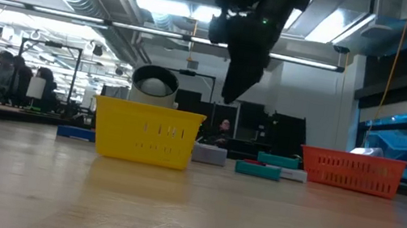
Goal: Pick & Place Office items
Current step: Put the blue charger adapter into the orange basket
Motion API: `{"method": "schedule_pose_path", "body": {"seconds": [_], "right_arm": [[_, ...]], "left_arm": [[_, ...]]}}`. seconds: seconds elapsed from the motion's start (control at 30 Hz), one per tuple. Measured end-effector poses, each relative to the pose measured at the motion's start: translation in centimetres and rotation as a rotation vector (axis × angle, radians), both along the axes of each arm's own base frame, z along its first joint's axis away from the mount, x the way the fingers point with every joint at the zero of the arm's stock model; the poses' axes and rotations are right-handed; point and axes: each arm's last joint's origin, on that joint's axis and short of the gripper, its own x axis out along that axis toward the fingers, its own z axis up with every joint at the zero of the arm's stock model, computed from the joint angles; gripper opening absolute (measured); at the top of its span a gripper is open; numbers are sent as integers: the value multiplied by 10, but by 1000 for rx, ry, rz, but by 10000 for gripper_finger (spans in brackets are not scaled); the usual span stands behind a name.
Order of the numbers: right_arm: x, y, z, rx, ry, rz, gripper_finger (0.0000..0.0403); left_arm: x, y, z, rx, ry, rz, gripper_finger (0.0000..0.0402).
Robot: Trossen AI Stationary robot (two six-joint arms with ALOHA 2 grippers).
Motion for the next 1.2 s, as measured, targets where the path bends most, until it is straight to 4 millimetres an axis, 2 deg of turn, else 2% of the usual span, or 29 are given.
{"method": "schedule_pose_path", "body": {"seconds": [0.17,0.43,0.83,1.2], "right_arm": [[3,7,-5,-24,7,118,243],[13,12,-41,17,98,176,241],[19,-2,-43,-50,51,188,241],[25,-13,-64,-89,79,216,241]], "left_arm": [[0,0,0,0,0,0,74],[0,0,0,0,1,1,74],[1,0,0,-3,2,2,74],[1,0,0,-9,2,-6,74]]}}
